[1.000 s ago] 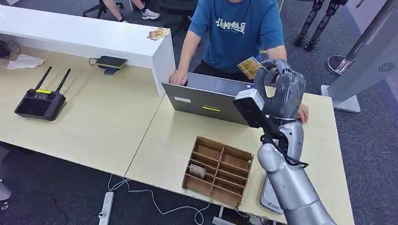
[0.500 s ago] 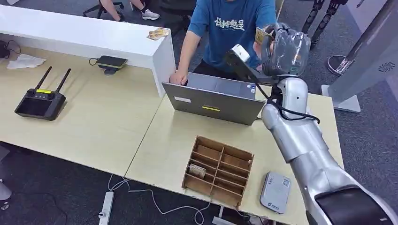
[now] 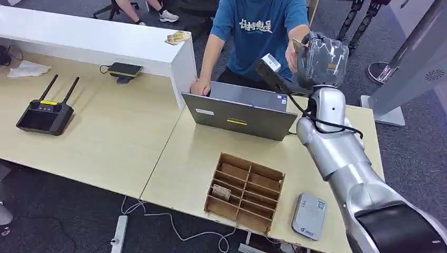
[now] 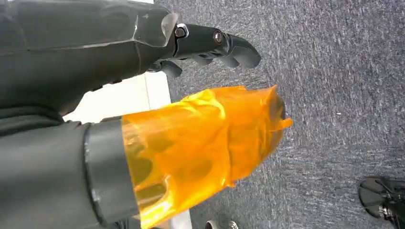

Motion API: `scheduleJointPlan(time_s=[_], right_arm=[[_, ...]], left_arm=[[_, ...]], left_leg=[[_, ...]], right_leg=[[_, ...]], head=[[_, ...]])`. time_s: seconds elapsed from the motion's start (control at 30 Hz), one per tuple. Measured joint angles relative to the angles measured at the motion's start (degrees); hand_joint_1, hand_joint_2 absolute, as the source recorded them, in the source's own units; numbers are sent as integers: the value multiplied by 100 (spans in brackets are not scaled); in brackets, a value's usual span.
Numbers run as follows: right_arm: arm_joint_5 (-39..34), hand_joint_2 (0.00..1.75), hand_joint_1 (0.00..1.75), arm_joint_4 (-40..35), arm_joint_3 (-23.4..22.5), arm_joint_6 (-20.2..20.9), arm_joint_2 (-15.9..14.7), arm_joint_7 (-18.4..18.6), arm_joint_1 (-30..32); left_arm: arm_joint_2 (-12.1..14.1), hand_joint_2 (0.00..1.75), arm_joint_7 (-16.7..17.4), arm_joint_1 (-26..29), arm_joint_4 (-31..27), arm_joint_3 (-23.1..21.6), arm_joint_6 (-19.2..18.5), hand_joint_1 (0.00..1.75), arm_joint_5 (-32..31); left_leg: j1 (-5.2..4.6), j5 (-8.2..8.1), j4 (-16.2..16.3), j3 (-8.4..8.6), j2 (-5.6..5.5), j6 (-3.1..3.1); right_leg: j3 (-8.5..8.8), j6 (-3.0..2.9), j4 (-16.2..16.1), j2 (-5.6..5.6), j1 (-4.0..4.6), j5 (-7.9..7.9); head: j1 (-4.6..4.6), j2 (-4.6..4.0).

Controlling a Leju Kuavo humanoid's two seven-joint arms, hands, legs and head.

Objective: Pass the card to the sensor for recognition and then transmit it.

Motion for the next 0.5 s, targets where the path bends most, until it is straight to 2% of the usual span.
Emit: scheduleJointPlan(time_s=[0.3,0.33,0.37,0.4,0.5], right_arm=[[13,175,175,120,-2,-2,0,-46,30],[20,175,161,133,-7,-2,0,-61,30],[20,175,65,142,-13,-2,0,-72,30],[22,175,2,153,-20,-2,0,-77,30],[226,175,0,144,-22,-4,0,-55,38]], left_arm=[[-2,0,0,0,17,0,2,0,7],[0,0,2,0,17,0,2,0,7],[-2,0,2,0,17,0,2,0,4],[0,0,2,-1,17,0,2,0,4],[-2,0,2,-1,20,0,2,0,-4]], left_leg=[[0,0,0,-19,0,-1],[0,0,0,-20,0,-1],[0,0,0,-21,0,-1],[0,0,0,-21,0,-1],[0,0,0,-21,1,-1]], right_leg=[[-19,0,2,0,0,0],[-21,0,2,0,0,0],[-21,0,2,0,0,0],[-22,0,2,0,0,0],[-23,-1,2,1,0,0]], head=[[0,0],[0,0],[0,0],[0,0],[-2,0]])
